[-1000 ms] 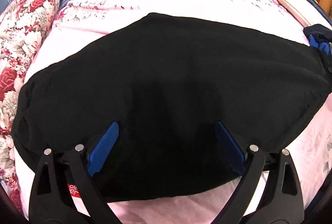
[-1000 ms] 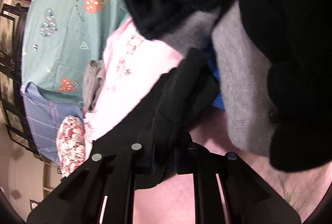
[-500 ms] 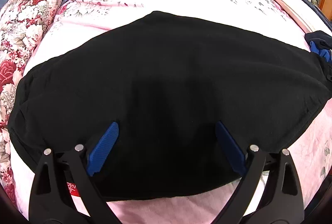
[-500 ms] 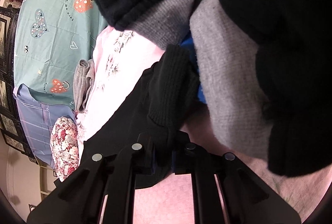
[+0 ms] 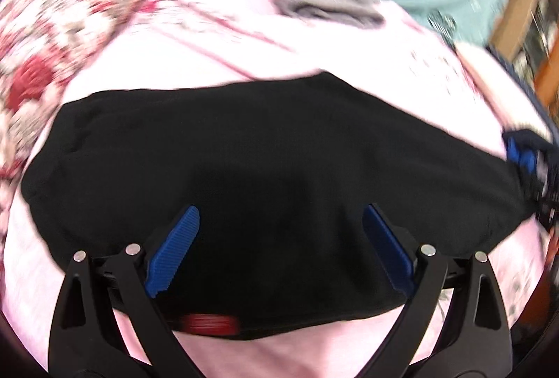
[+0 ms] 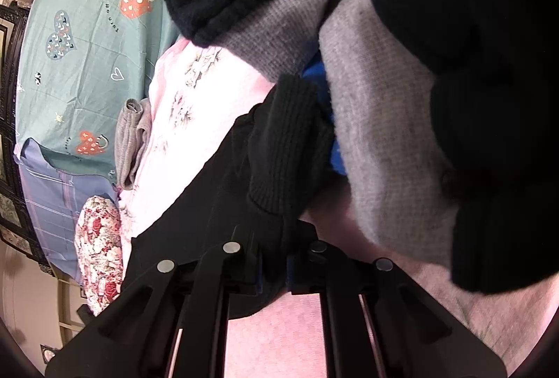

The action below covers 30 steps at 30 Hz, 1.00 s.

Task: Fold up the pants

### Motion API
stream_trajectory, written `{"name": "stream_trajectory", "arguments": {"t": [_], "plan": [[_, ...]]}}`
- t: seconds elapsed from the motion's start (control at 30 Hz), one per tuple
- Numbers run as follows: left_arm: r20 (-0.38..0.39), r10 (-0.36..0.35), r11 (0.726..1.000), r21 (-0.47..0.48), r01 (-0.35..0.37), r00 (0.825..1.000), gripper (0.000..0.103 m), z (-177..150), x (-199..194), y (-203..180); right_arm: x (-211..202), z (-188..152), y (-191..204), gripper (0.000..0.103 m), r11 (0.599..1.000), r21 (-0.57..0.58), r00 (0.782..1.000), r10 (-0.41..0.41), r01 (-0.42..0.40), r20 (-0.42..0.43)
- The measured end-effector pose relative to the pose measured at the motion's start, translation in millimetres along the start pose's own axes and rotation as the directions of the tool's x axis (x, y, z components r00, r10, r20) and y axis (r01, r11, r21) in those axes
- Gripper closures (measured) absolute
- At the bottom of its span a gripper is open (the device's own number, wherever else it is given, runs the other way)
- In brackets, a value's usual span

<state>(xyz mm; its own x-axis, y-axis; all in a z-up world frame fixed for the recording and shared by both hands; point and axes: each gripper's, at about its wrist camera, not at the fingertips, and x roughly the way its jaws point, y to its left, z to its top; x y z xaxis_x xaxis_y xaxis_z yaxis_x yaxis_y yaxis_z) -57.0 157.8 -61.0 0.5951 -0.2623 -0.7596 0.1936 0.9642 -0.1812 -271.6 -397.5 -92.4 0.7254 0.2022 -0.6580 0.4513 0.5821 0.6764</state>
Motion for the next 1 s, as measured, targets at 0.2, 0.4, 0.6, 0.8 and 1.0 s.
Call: {"name": "stream_trajectory", "arguments": {"t": [0.2,0.4,0.6,0.8,1.0], "plan": [[0.082,0.022,0.996,-0.089,-0.015,0.996,0.007,1,-28,37,-11,-1,52,0.095,0.993,-0.118,0.999,-0.024,0.027,0.029],[0.080,0.010,0.996,-0.084,-0.003,0.997,0.007,-6,-29,39,13,-34,174,0.095,0.889,-0.455,0.998,0.030,-0.051,-0.053],[0.062,-0.002,0.997,-0.083,0.007,0.998,0.007,-16,-28,38,92,-122,267,0.095,0.660,-0.738,0.974,-0.036,-0.144,-0.222],[0.051,0.000,0.997,-0.077,0.004,0.999,0.007,-19,-27,37,146,-190,277,0.092,0.420,-0.905,0.966,-0.196,-0.073,-0.169],[0.047,-0.015,0.993,-0.116,0.020,0.999,0.007,-15,-29,43,123,-188,286,0.030,0.459,-0.823,0.911,-0.064,-0.336,-0.408]]}}
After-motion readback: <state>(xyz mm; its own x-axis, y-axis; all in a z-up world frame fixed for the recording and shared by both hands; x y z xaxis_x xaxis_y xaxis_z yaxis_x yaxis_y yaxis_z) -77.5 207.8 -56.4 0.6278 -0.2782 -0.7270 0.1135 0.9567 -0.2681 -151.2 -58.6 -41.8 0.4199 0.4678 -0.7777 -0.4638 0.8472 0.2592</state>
